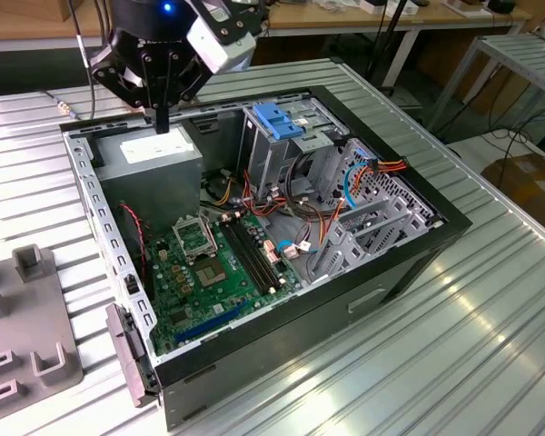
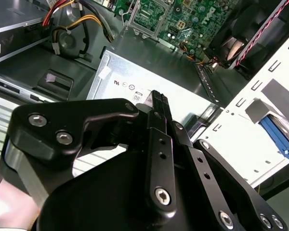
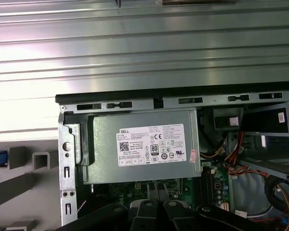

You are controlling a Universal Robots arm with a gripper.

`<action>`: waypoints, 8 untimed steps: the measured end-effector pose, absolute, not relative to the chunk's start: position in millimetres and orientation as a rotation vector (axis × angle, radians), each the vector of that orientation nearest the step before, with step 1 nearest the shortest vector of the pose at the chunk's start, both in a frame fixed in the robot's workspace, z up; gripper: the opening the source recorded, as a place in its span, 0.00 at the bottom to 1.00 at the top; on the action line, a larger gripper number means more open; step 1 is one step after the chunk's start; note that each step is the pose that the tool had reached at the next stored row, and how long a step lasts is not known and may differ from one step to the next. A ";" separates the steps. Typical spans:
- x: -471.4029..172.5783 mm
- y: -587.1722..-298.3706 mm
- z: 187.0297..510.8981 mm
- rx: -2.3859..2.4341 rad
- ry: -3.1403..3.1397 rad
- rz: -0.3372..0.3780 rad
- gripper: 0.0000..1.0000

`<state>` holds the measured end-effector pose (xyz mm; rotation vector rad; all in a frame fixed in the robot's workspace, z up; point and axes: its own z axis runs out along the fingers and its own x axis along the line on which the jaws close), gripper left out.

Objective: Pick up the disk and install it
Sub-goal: 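Reach for the disk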

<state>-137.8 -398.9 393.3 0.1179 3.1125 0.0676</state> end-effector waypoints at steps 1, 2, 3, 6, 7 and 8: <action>-138.1 -398.9 393.4 0.118 3.113 0.068 0.10; -138.5 -398.9 393.3 0.118 3.113 0.068 0.10; -138.9 -398.9 393.3 0.118 3.112 0.068 0.10; -139.9 -398.9 393.3 0.118 3.112 0.068 0.10; -140.5 -398.9 393.3 0.118 3.113 0.068 0.10; -140.8 -398.9 393.4 0.118 3.113 0.068 0.10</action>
